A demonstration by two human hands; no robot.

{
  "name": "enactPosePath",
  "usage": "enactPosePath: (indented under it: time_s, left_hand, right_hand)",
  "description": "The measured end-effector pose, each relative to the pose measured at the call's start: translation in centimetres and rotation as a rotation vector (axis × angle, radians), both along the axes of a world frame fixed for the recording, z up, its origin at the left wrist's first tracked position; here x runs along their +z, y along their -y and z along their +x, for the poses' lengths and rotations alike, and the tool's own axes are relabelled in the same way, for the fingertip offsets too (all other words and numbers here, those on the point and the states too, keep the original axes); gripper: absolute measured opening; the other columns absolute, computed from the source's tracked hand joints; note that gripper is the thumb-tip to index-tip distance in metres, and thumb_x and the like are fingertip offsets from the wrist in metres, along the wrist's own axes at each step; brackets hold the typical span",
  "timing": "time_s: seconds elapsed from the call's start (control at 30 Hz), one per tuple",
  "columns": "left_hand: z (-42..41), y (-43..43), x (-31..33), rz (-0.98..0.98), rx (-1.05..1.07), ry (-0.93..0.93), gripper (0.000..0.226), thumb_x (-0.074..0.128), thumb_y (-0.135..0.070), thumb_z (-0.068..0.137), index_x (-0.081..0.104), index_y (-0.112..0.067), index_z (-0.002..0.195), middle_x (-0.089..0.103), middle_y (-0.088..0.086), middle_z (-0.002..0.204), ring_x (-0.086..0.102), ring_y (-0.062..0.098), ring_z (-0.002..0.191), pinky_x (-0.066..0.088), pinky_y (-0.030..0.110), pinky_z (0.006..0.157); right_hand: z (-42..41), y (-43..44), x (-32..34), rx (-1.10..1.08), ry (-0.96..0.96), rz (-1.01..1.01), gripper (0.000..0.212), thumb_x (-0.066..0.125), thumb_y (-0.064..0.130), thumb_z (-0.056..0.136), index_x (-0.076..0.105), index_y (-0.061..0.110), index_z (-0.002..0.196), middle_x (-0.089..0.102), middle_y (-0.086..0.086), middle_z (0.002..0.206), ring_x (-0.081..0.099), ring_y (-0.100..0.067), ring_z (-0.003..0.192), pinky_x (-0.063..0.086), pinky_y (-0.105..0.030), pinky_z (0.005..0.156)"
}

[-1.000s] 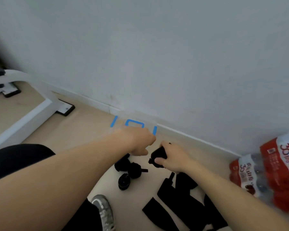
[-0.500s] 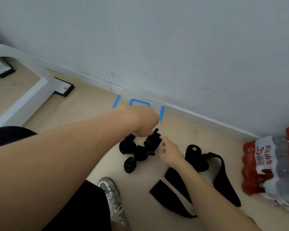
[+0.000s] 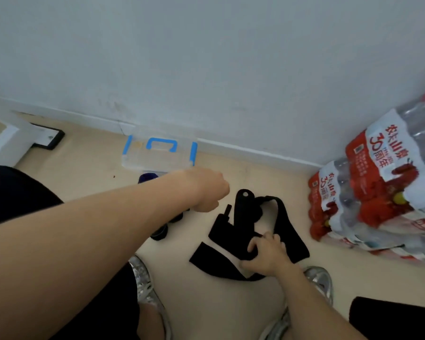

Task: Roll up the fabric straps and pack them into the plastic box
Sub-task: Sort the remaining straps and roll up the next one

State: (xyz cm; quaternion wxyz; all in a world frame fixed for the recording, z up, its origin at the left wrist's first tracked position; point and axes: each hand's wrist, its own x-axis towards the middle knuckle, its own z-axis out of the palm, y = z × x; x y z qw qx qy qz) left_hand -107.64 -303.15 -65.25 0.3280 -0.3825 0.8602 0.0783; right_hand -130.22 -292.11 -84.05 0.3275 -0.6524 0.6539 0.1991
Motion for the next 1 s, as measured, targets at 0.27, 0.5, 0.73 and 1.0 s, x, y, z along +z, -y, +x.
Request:
enactPosePath:
  time_s: [0.27, 0.5, 0.73, 1.0]
  left_hand:
    - [-0.9, -5.3, -0.9, 0.049, -0.052, 0.048, 0.031, 0.046, -0.025, 0.113, 0.06, -0.013, 0.138, 0.061, 0.015, 0.135, 0.066, 0.037, 0.114, 0.049, 0.04, 0.08]
    - [-1.4, -10.0, -4.3, 0.193, 0.202, -0.117, 0.034, 0.056, -0.02, 0.108, 0.059, -0.018, 0.142, 0.061, 0.012, 0.135, 0.066, 0.034, 0.116, 0.058, 0.048, 0.097]
    - [-1.6, -13.8, -9.5, 0.302, 0.688, -0.47, 0.043, 0.072, -0.043, 0.098, 0.053, -0.018, 0.128, 0.064, 0.001, 0.116, 0.061, 0.019, 0.099, 0.051, 0.029, 0.08]
    - [-2.3, -15.5, -8.4, 0.347, 1.219, -1.303, 0.053, 0.074, -0.028, 0.102, 0.048, -0.019, 0.148, 0.071, -0.001, 0.118, 0.071, 0.009, 0.1, 0.057, 0.017, 0.071]
  right_hand:
    - [0.4, -4.7, -2.4, 0.466, -0.295, 0.074, 0.047, 0.069, 0.017, 0.102, 0.059, 0.012, 0.148, 0.01, -0.019, 0.174, 0.013, -0.053, 0.157, 0.014, -0.065, 0.13]
    - [0.8, -3.7, 1.6, 0.054, 0.185, -0.157, 0.014, 0.06, 0.021, 0.108, 0.068, 0.02, 0.12, 0.071, -0.009, 0.114, 0.068, -0.032, 0.105, 0.055, -0.041, 0.085]
    - [2.5, -0.7, 8.1, -0.257, 0.586, -0.297, 0.032, 0.062, 0.006, 0.09, 0.078, 0.029, 0.075, 0.075, 0.006, 0.07, 0.069, -0.005, 0.069, 0.054, -0.024, 0.063]
    - [4.9, 1.2, 13.5, -0.399, 0.645, -0.333, 0.016, 0.054, 0.018, 0.105, 0.069, 0.024, 0.105, 0.08, 0.001, 0.089, 0.077, -0.014, 0.083, 0.057, -0.033, 0.075]
